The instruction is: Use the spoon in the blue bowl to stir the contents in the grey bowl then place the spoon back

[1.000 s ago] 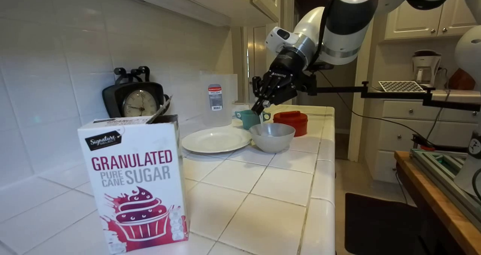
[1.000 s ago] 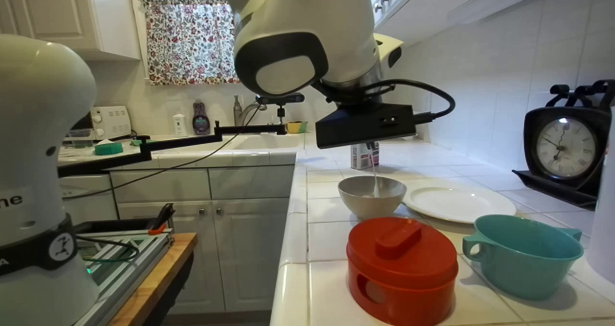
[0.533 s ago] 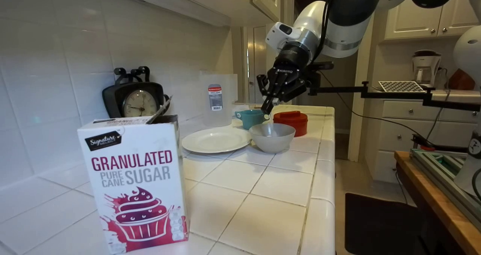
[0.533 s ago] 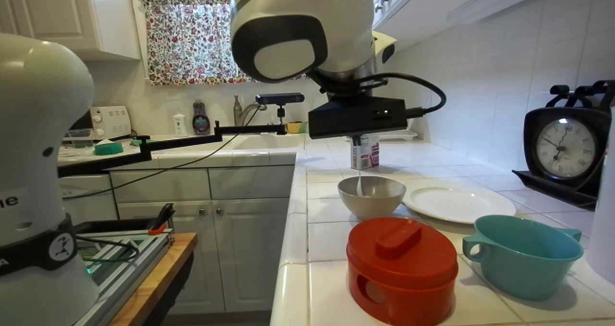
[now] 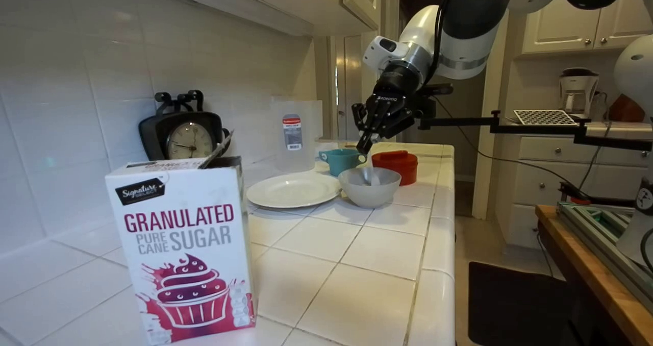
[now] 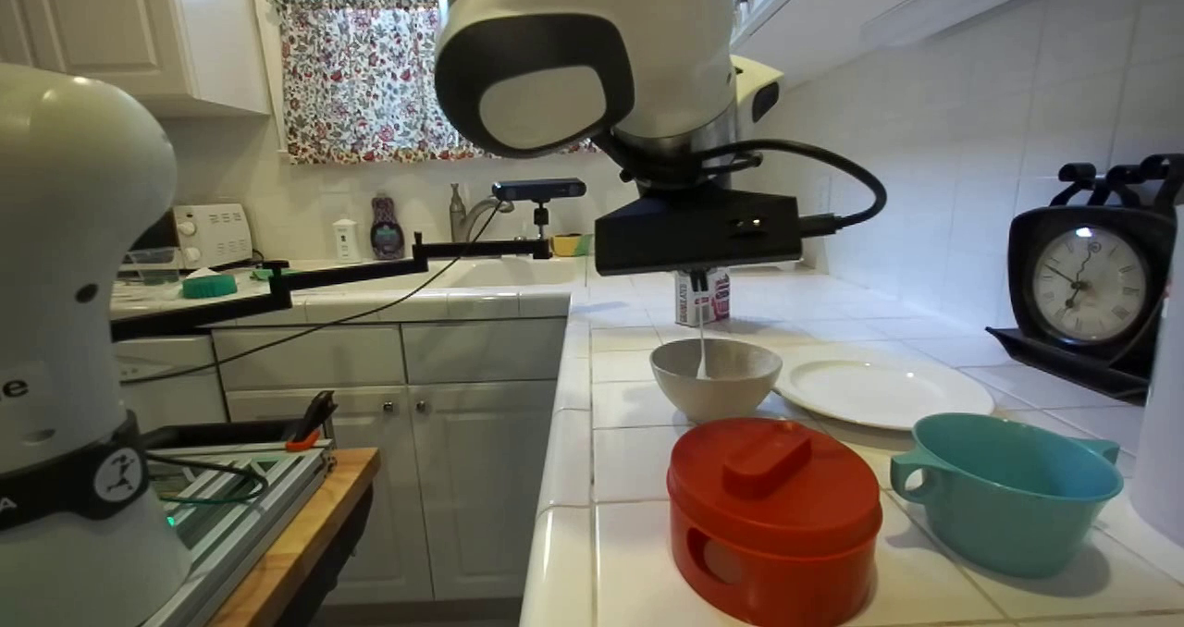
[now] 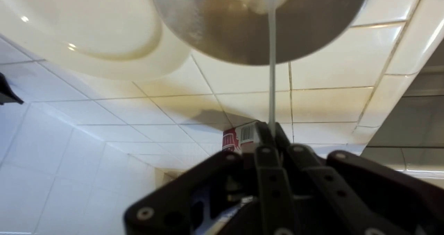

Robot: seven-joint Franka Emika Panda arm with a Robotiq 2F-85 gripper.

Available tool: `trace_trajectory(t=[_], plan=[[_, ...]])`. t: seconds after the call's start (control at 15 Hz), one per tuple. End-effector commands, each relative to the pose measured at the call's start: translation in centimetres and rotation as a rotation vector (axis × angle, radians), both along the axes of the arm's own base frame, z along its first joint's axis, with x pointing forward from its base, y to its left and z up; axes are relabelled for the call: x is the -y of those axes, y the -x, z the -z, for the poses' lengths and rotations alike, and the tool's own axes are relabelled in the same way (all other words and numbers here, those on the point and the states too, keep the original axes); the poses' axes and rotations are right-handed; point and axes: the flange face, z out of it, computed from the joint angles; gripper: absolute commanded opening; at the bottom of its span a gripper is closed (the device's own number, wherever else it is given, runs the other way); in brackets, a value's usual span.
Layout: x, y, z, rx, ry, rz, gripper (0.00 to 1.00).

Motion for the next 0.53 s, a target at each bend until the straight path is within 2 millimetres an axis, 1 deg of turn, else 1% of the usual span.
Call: trace_trajectory(t=[0.0,0.27,0.47], plan=[[0.3,-1.0,0.4,0.055,0.035,0.035,0.01],[-0.2,-2.3,0.3,0.157,0.044,0.075,0.01],[-1.2,-2.9,0.6,0.215,0.036,0.091,0.01]])
